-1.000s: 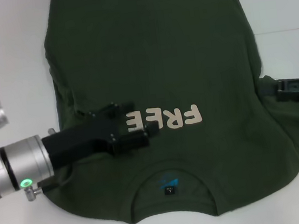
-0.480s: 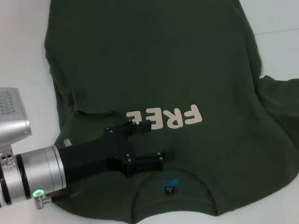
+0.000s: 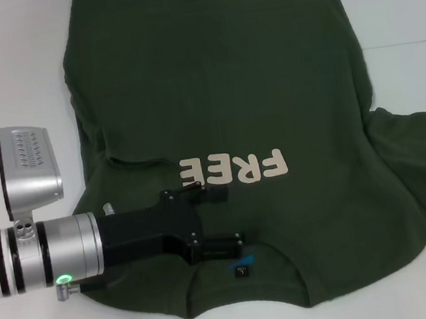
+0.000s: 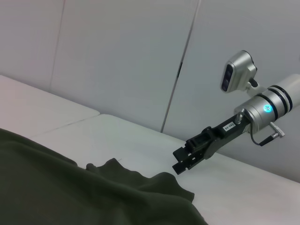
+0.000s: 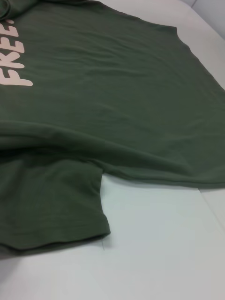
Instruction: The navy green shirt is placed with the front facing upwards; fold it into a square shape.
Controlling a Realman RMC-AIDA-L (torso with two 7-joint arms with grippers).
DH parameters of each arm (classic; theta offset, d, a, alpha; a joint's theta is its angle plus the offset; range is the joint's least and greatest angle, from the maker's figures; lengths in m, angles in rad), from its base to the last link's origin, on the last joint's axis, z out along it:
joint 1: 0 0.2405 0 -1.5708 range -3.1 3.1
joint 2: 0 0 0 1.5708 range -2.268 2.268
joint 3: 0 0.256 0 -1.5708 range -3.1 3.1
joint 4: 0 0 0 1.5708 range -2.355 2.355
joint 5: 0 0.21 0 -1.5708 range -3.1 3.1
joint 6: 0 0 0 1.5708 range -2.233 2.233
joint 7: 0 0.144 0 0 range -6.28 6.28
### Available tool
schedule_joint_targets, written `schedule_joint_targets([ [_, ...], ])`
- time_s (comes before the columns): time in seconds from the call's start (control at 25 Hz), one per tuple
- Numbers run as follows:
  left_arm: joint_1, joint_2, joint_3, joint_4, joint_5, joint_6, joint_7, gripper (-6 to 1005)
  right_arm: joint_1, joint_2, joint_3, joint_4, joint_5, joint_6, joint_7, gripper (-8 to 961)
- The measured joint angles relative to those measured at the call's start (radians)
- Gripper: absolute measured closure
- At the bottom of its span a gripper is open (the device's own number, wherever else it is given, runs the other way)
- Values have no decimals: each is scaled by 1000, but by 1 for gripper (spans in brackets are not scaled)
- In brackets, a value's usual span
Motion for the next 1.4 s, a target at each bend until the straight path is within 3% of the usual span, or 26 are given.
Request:
schedule_joint_targets([
  [0.72,-5,0,0,0,1,-21,-6,66,22,70,3,13,5,84,-82,72],
  [0.92,-5,0,0,0,1,-35,-7,66,26,88,4,14,6,108,-94,274],
  [1.16,-8,0,0,-2,1,-37,-6,65,24,94,5,14,6,117,-88,519],
  [1.24,-8,0,0,-2,1,-37,-6,65,22,95,5,17,6,120,-85,766],
  [1.4,-10,0,0,-2,0,-37,-5,65,17,97,8,26,6,135,-85,884],
])
